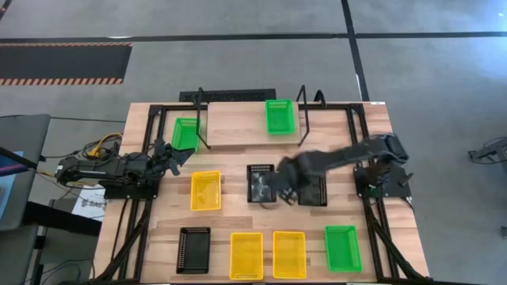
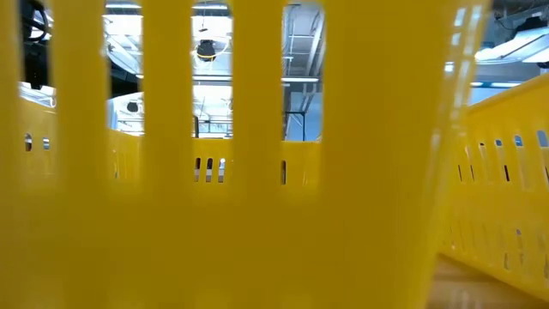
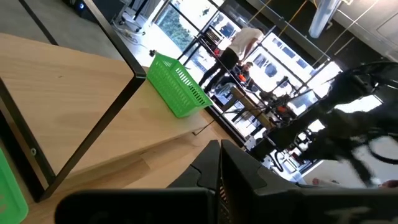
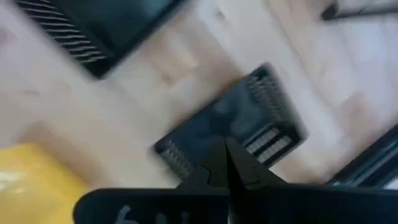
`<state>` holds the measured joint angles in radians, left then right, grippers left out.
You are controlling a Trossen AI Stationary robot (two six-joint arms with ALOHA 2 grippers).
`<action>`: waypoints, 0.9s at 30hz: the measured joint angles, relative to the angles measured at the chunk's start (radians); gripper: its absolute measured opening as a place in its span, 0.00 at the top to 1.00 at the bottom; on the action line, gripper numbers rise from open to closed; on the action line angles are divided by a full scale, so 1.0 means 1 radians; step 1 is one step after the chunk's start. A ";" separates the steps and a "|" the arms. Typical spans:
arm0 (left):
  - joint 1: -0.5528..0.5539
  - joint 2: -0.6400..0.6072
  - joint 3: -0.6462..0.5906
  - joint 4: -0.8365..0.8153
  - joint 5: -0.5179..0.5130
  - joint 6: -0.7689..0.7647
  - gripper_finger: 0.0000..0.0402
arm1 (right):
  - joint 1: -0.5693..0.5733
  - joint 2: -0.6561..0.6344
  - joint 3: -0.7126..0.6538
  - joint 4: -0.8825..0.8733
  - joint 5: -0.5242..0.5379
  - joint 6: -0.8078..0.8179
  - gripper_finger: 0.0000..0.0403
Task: Stack baskets on shelf by color
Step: Stack the bottom green bin on the green bin on the shelf
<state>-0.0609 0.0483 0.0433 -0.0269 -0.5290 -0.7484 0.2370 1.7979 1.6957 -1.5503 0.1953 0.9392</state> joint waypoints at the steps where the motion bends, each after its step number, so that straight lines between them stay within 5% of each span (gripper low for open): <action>1: 0.000 0.000 0.000 0.000 0.002 0.000 1.00 | 0.031 -0.009 0.003 -0.021 0.001 0.089 1.00; 6: 0.000 0.011 0.000 -0.001 0.033 0.000 1.00 | 0.193 -0.065 -0.045 -0.022 -0.012 0.458 0.97; 13: 0.000 0.024 0.000 -0.001 0.053 -0.005 1.00 | 0.382 -0.081 -0.117 -0.024 -0.168 0.877 0.89; 27: 0.000 0.024 0.000 -0.001 0.053 -0.051 1.00 | 0.658 -0.078 -0.200 0.047 -0.386 1.410 0.58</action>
<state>-0.0611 0.0723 0.0433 -0.0277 -0.4759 -0.7992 0.8954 1.7202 1.4957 -1.5032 -0.1911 2.3494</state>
